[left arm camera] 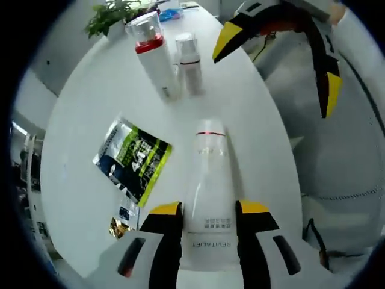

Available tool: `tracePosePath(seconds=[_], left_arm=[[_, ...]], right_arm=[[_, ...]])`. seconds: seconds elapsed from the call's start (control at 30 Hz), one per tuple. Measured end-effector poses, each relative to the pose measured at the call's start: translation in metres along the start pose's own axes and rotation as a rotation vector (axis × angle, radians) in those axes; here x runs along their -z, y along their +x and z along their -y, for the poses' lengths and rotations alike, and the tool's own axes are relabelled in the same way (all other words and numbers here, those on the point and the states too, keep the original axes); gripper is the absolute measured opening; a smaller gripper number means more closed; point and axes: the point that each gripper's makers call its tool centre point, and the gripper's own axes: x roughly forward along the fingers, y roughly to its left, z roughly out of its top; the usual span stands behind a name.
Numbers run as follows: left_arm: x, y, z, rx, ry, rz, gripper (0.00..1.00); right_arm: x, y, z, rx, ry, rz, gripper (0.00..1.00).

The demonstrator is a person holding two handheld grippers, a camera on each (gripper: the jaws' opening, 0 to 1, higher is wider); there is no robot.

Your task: Arrange the skincare products in the storage area until every visible bottle or jar stands upright without overlapping.

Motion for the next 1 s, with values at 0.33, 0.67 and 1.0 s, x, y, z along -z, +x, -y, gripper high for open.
tracePosePath(seconds=[0.33,0.67,1.0], left_arm=[[-0.011,-0.001,0.031,0.018,0.009,0.018,0.31],[-0.019,-0.003,0.043,0.034,0.02,0.033,0.31],[-0.027,-0.004,0.049,0.045,0.028,0.048,0.31]], right_arm=[[0.009,0.04,-0.012,-0.108,-0.111,-0.087,0.73],[0.013,0.066,-0.019,-0.159,-0.207,-0.146,0.56],[0.009,0.073,-0.024,-0.183,-0.191,-0.146,0.38]])
